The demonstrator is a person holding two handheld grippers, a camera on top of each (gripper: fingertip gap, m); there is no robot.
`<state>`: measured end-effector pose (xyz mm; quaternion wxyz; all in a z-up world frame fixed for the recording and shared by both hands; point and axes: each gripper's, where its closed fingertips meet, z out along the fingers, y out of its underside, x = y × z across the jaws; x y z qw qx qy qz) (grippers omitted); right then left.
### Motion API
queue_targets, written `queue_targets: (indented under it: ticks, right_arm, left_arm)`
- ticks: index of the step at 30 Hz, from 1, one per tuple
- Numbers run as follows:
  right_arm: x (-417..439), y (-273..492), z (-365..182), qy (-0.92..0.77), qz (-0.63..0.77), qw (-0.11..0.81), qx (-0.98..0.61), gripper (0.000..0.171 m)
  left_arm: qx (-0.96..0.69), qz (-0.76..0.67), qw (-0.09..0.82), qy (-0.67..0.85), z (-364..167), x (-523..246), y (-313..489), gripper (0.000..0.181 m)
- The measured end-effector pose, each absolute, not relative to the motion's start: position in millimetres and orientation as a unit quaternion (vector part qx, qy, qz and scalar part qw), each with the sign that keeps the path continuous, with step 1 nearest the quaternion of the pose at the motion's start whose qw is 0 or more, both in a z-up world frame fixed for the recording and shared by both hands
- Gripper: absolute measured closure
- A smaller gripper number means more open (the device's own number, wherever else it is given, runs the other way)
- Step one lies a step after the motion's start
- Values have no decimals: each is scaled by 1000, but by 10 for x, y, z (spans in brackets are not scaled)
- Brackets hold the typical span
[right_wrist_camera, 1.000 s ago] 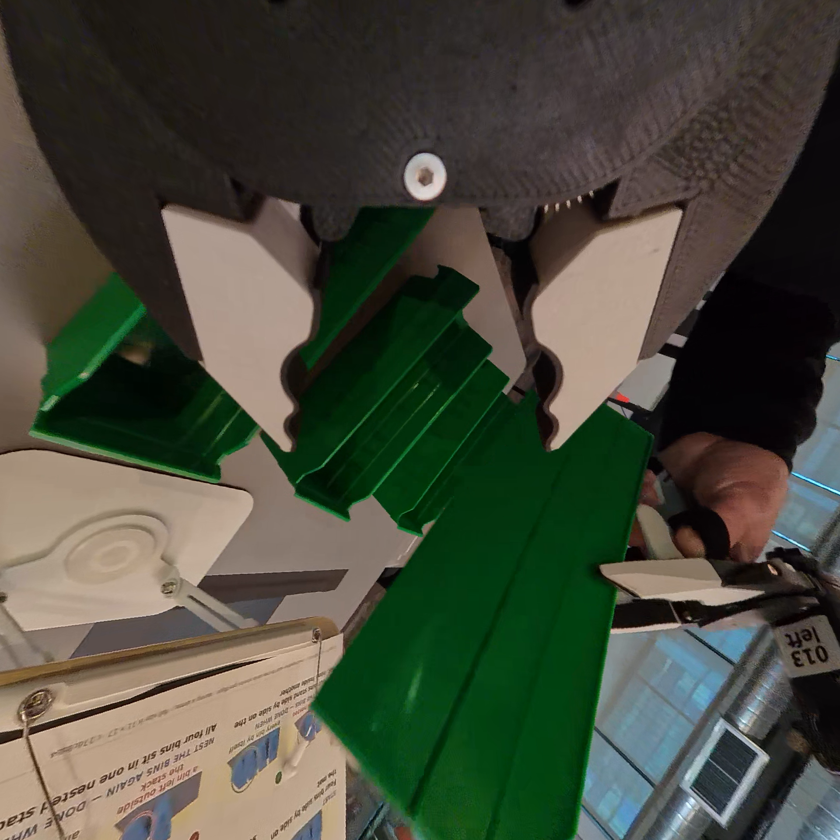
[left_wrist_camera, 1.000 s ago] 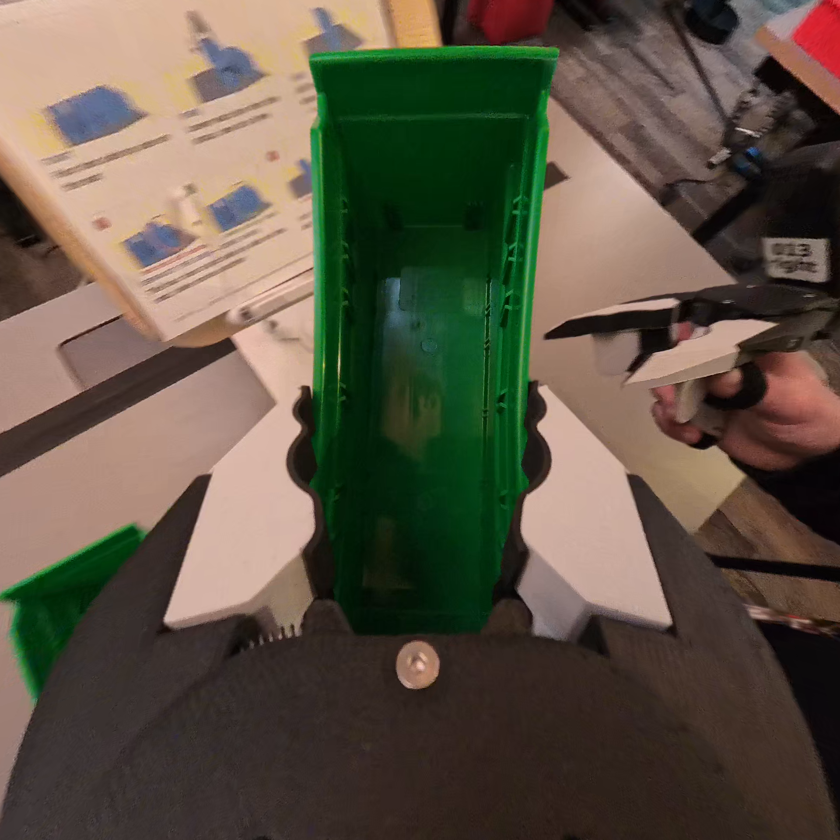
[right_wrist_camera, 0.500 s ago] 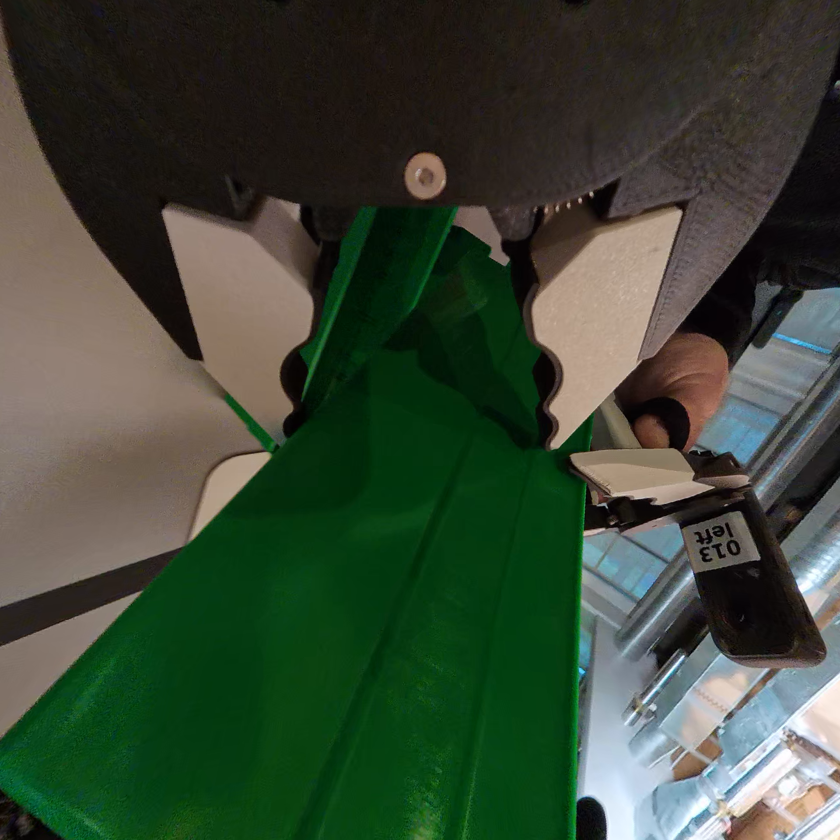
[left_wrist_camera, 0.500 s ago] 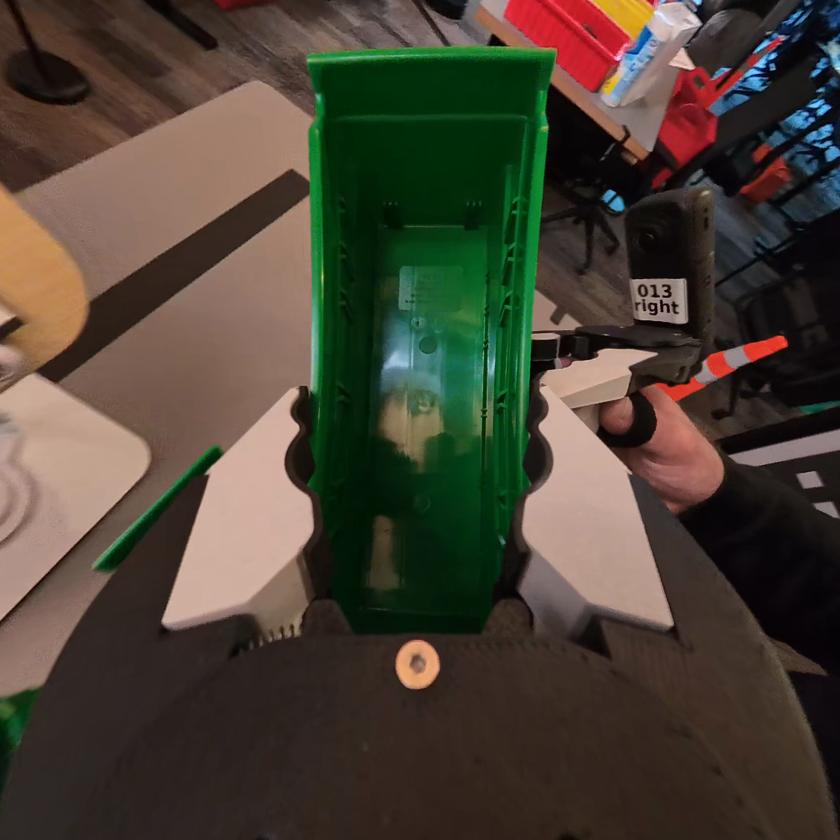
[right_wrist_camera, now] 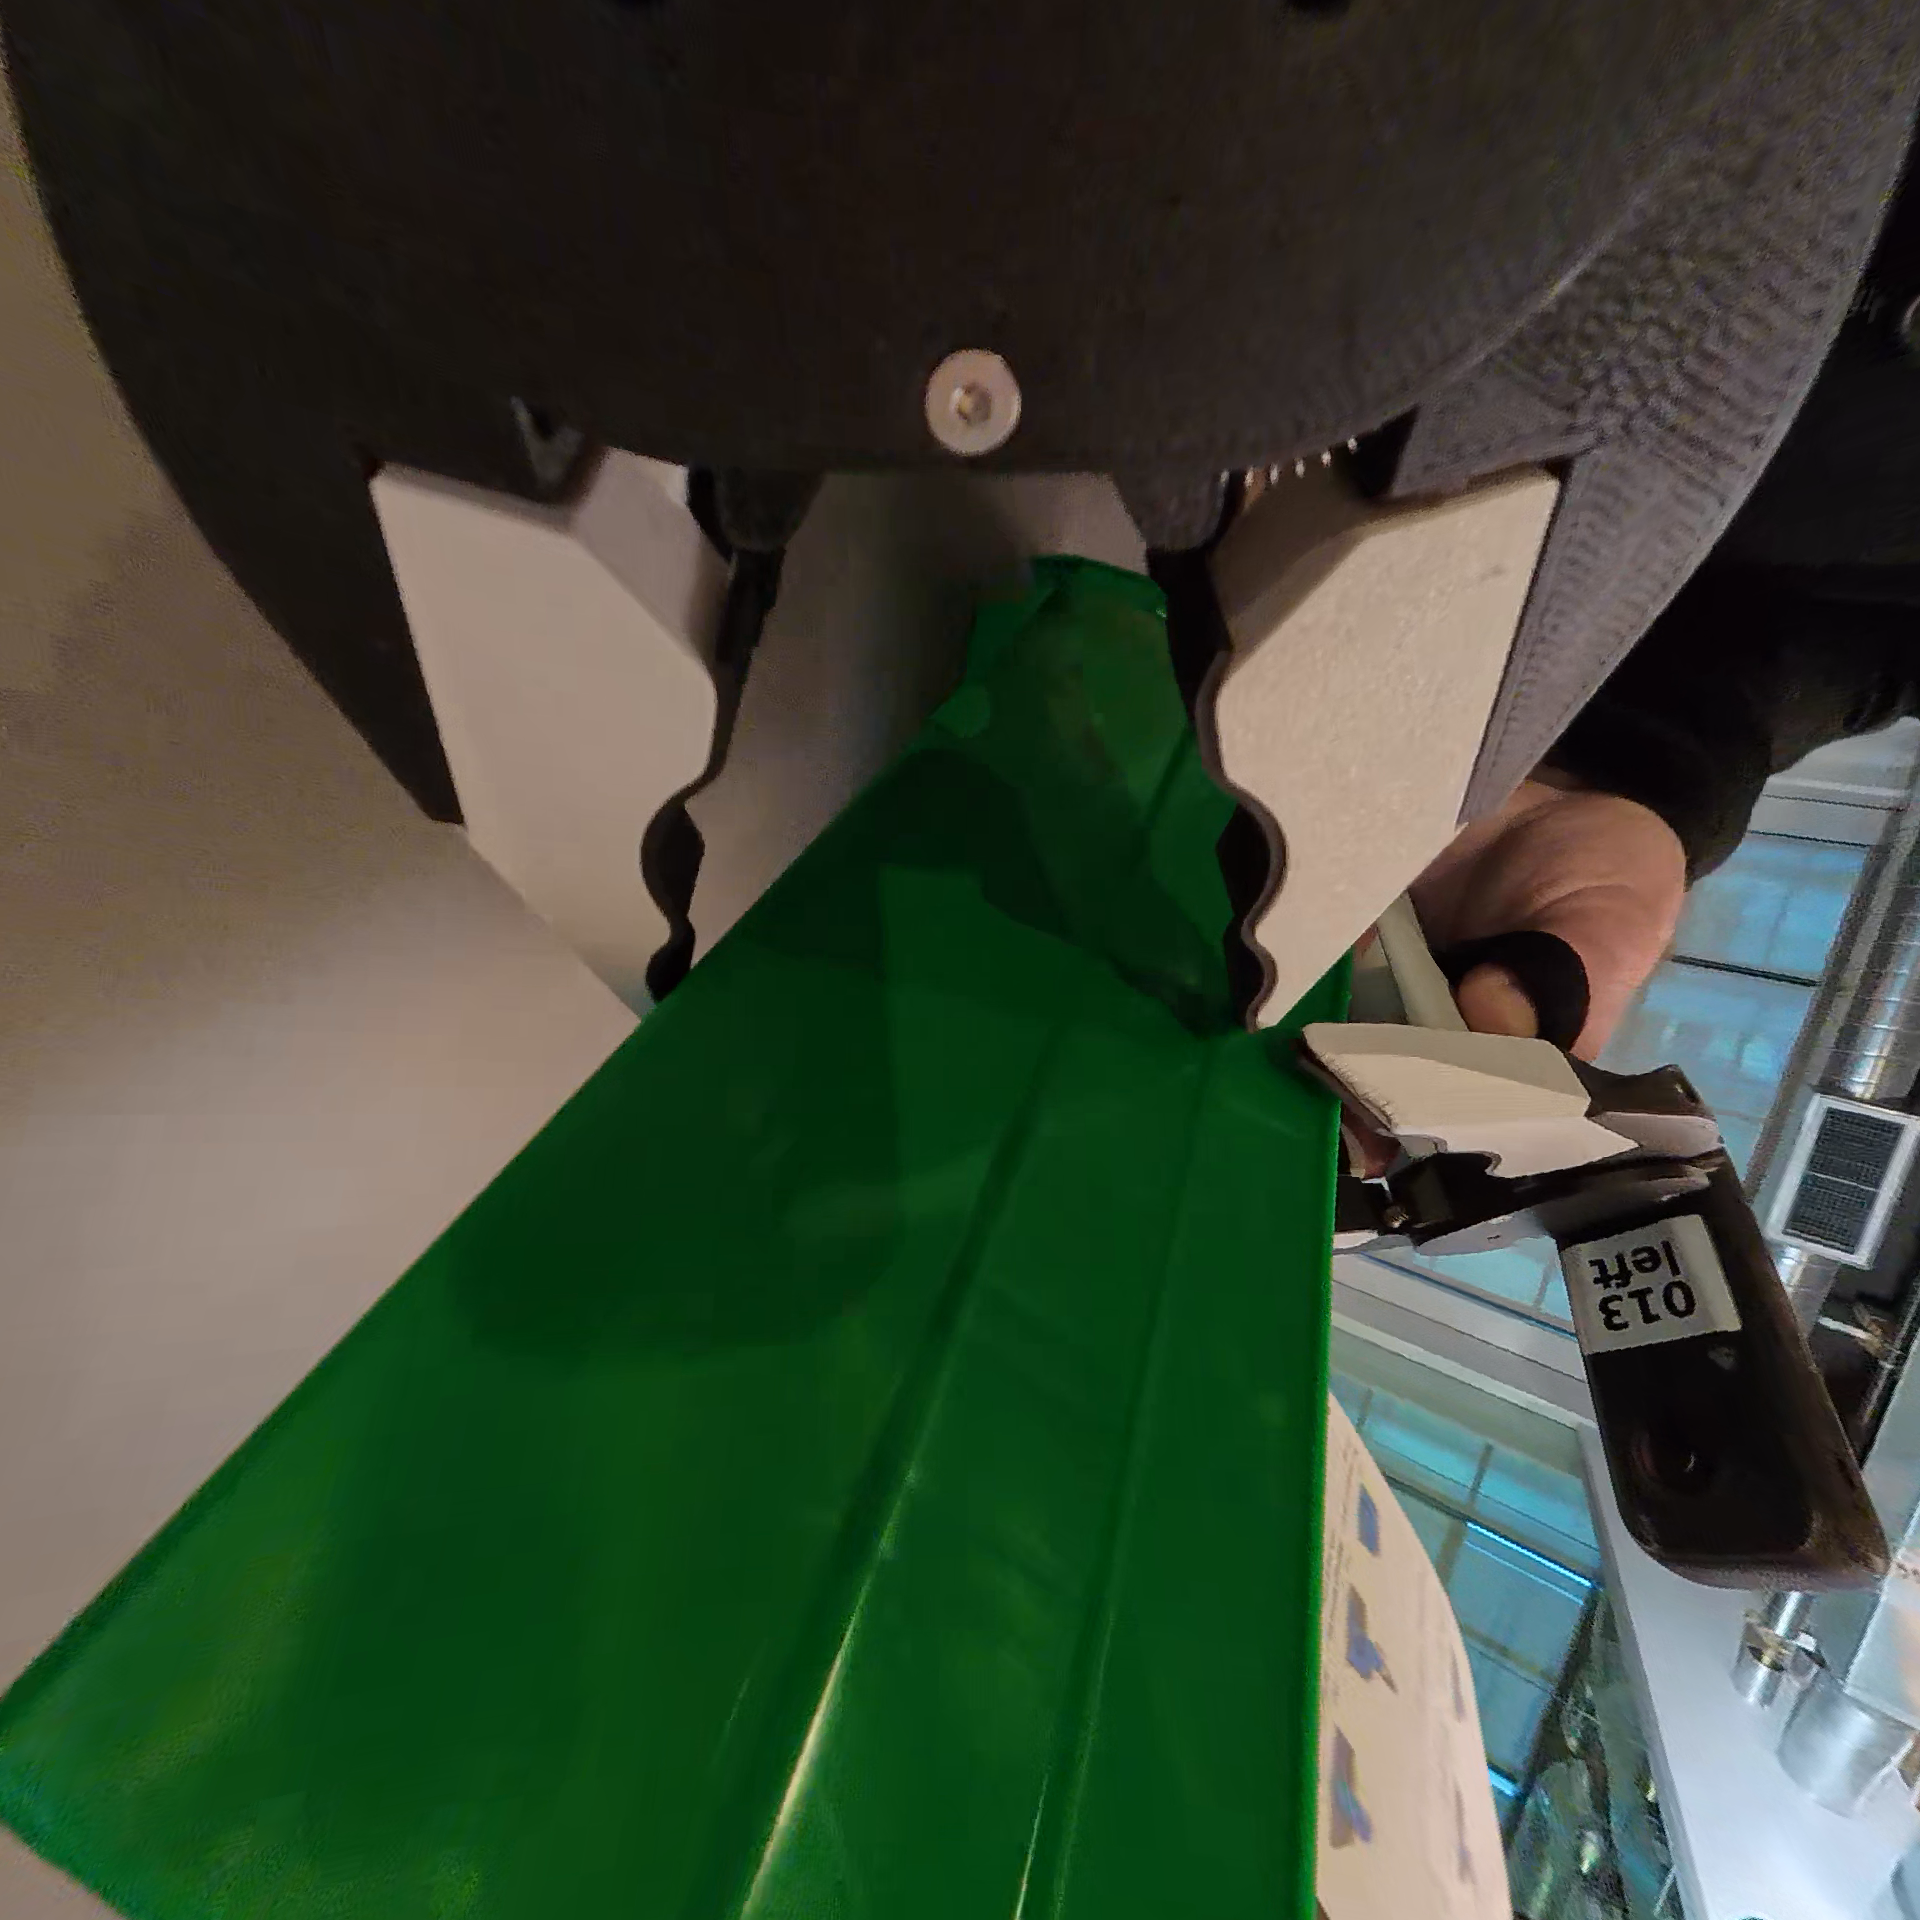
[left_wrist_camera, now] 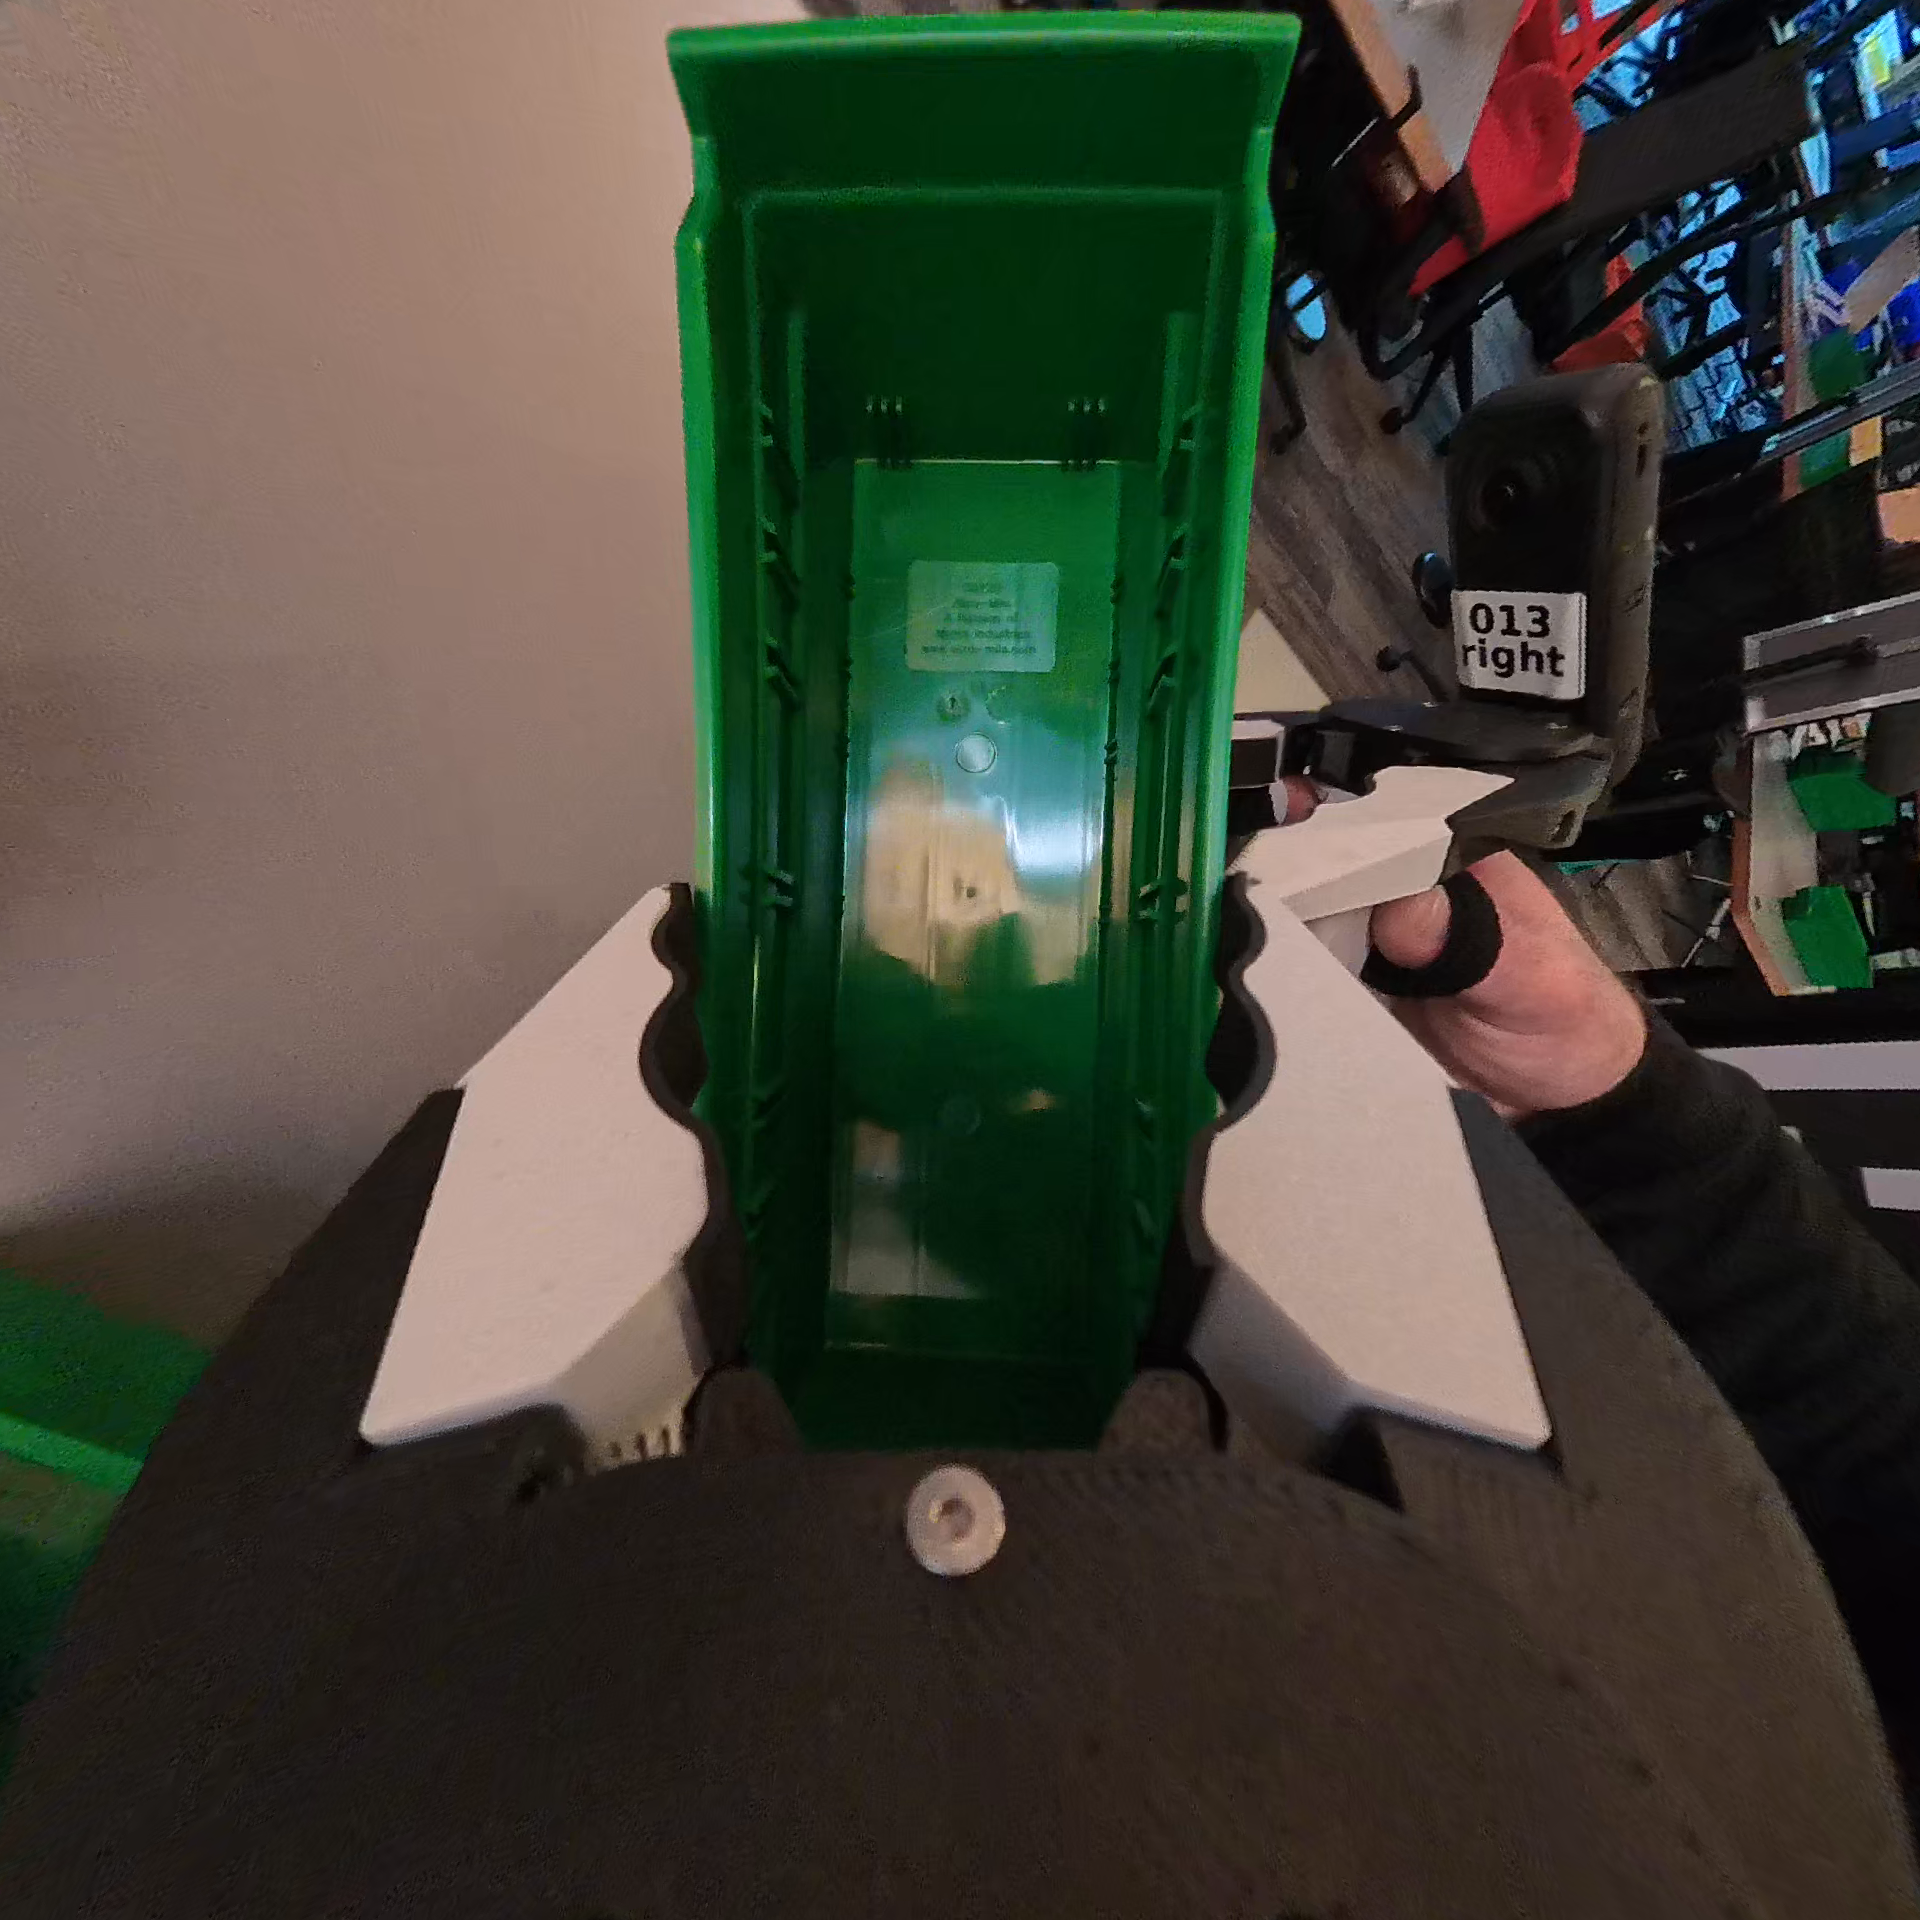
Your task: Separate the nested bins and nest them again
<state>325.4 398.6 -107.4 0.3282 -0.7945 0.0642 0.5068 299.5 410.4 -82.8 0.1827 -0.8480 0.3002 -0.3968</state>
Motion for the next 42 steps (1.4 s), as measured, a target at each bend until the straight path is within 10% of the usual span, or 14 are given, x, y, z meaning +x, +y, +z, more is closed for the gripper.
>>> queue_targets:
  ticks: [42]
  right_arm:
    - [3587, 3940, -1784, 90, 502, 241, -826, 102]
  left_arm:
    - [-849, -456, 80, 256, -1230, 2859, 3506, 88]
